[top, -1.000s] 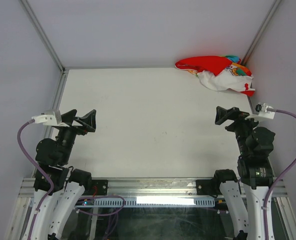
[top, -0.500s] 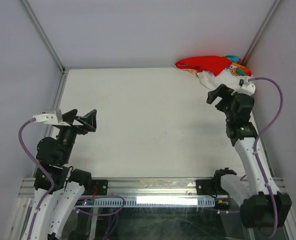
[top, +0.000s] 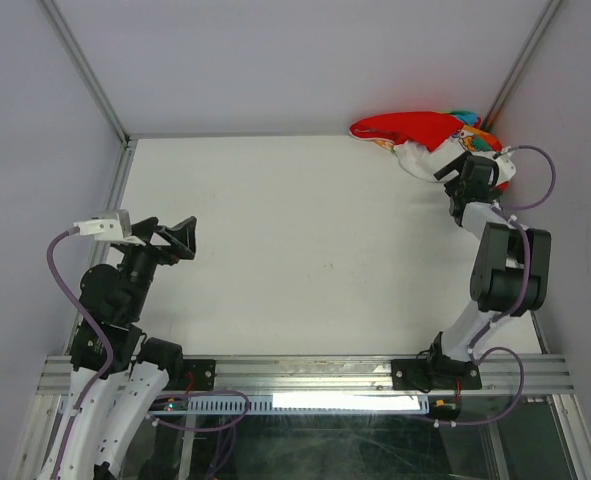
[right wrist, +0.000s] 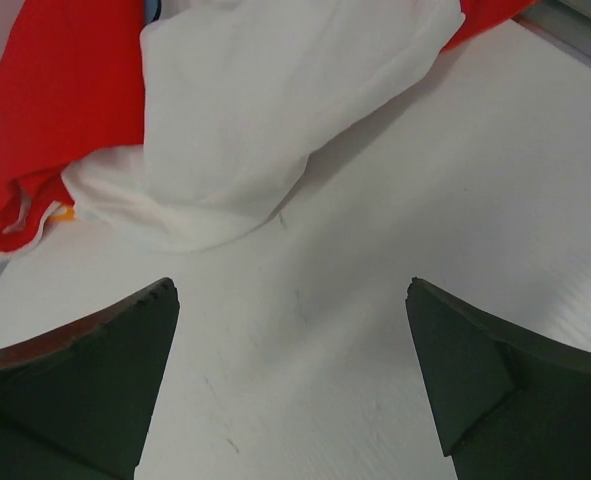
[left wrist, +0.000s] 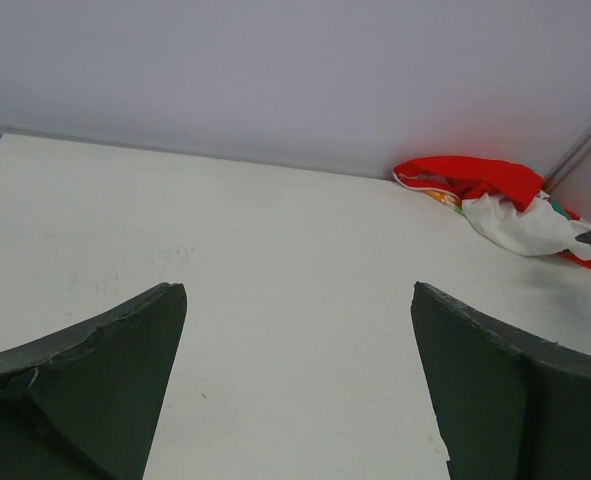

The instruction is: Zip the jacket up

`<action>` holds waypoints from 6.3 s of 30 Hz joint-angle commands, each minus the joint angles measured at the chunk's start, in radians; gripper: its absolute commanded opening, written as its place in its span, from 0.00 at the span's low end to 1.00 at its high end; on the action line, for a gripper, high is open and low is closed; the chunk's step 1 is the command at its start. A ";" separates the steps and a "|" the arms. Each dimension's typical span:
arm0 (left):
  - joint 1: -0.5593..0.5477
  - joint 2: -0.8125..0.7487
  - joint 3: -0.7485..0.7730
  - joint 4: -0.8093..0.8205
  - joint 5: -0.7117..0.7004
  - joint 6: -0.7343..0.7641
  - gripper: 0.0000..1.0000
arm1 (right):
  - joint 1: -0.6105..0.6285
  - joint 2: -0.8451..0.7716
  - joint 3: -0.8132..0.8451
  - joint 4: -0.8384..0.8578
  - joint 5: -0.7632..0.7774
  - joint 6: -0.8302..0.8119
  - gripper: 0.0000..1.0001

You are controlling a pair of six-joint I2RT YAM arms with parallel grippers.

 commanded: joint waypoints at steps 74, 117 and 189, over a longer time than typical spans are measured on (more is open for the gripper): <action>0.014 0.381 -0.230 0.262 0.462 -0.469 0.99 | 0.312 -0.332 0.163 -0.684 0.060 -0.251 0.14; 0.008 0.402 -0.094 0.276 0.395 -0.435 0.99 | 0.907 -0.081 0.814 -0.864 -0.123 -0.579 0.00; -0.326 1.300 0.451 0.202 0.099 -0.107 0.00 | 0.379 -0.113 -0.120 -0.359 -0.303 -0.309 0.00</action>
